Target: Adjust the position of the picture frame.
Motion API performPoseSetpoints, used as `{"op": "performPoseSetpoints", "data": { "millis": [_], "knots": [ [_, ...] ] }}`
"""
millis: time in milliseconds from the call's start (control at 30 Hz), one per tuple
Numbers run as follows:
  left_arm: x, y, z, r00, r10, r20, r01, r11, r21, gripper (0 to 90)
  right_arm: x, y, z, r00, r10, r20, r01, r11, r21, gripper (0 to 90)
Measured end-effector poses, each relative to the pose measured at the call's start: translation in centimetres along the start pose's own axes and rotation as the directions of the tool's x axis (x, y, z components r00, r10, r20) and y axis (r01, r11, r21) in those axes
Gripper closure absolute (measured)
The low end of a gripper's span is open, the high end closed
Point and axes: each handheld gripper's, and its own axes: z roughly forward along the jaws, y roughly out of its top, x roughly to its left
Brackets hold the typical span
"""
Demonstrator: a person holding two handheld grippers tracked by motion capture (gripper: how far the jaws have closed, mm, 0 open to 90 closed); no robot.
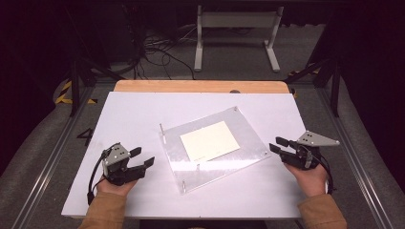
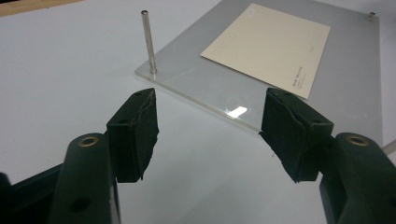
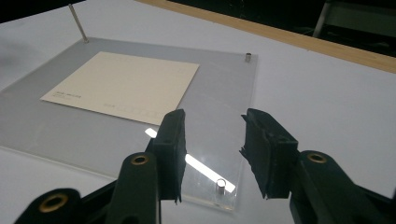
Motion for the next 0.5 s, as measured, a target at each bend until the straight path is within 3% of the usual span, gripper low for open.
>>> {"op": "performPoseSetpoints", "data": {
  "millis": [267, 400, 500],
  "knots": [
    [-2.7, 1.2, 0.1, 0.9941, 0.081, 0.072, -0.081, 0.9967, -0.006, 36.0, -0.1, -0.1, -0.2, 1.0, 0.006, 0.003, -0.006, 1.0, 0.002, 56.8],
    [-4.1, 1.6, 0.2, 0.9861, 0.116, 0.119, -0.116, 0.9932, -0.006, 35.4, -0.2, -0.1, -0.2, 0.9999, 0.013, 0.004, -0.013, 1.0, 0.001, 56.4],
    [-5.2, 1.8, 0.4, 0.9802, 0.116, 0.161, -0.116, 0.9932, -0.008, 35.0, -0.1, -0.1, -0.2, 0.9999, 0.01, 0.005, -0.01, 1.0, 0.006, 56.3]
  ]
}}
